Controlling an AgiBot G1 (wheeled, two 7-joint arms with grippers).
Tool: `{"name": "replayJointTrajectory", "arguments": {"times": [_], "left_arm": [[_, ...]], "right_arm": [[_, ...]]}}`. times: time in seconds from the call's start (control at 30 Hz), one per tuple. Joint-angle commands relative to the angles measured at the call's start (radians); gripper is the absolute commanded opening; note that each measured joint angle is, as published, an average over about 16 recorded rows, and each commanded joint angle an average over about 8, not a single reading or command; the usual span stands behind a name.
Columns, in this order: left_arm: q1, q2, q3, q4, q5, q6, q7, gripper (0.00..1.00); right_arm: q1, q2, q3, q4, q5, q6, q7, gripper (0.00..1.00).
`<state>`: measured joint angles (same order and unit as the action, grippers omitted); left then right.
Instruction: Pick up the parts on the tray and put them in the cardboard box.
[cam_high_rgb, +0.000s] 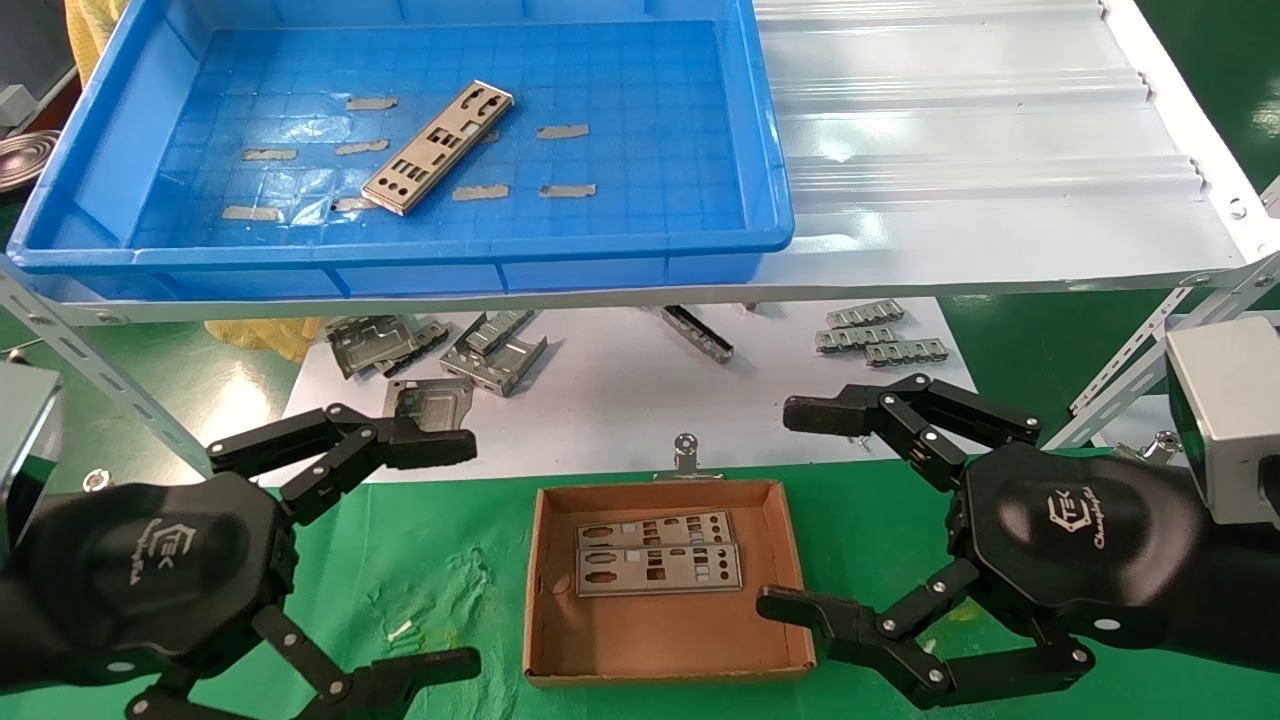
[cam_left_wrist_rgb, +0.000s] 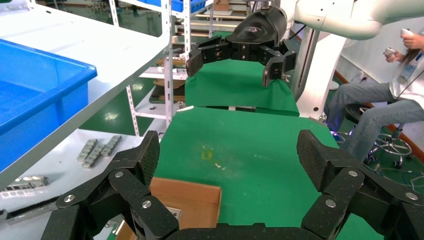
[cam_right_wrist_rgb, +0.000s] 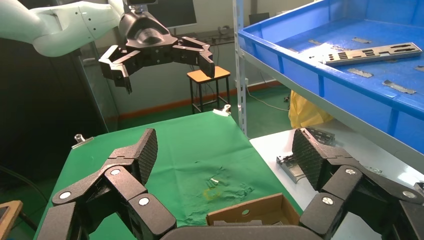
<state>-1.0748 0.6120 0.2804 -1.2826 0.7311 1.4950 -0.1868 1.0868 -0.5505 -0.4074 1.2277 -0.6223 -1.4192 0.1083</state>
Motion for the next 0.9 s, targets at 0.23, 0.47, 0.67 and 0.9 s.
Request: {"name": "replayJointTrajectory", "arguments": {"times": [0.23,0.47,0.67,0.9], "left_arm": [[0.0,0.0,0.0,0.0,0.0,0.0,0.0,1.0],[0.0,0.0,0.0,0.0,0.0,0.0,0.0,1.0],[0.0,0.0,0.0,0.0,0.0,0.0,0.0,1.0],[0.0,0.0,0.0,0.0,0.0,0.0,0.0,1.0]], "right_arm": [[0.0,0.0,0.0,0.0,0.0,0.0,0.0,1.0],[0.0,0.0,0.0,0.0,0.0,0.0,0.0,1.0],[0.0,0.0,0.0,0.0,0.0,0.0,0.0,1.0],[0.0,0.0,0.0,0.0,0.0,0.0,0.0,1.0]]}}
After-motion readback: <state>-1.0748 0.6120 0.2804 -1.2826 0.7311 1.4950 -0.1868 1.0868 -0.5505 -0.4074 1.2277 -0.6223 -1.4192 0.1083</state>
